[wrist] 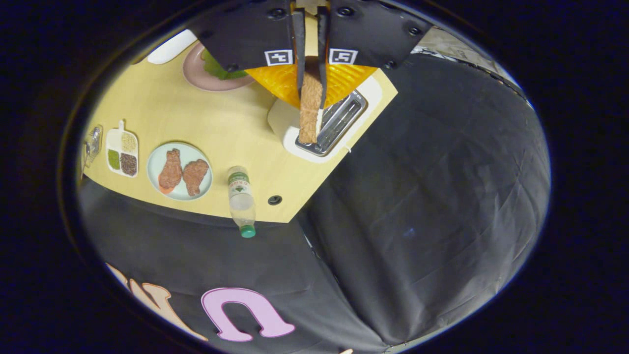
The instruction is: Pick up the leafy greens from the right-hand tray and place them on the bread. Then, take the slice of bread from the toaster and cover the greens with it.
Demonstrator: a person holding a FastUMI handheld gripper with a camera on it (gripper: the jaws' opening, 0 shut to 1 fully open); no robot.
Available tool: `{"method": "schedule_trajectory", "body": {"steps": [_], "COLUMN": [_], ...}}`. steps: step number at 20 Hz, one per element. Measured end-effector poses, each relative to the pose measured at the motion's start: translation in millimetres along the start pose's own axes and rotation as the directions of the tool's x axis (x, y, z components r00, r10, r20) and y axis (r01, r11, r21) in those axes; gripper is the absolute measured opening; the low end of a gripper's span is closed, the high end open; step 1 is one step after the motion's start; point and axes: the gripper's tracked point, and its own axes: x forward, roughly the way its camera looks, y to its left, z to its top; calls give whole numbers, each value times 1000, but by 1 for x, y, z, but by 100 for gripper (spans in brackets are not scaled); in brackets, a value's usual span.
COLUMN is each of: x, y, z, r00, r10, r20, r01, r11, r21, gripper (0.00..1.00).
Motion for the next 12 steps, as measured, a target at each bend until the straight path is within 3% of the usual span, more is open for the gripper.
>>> {"method": "schedule_trajectory", "body": {"steps": [12], "x": [4], "y": [-82], "z": [-82], "r00": [997], "r10": [-54], "r20": [-51], "r01": [63], "r11": [975], "r21": [214], "gripper": [13]}}
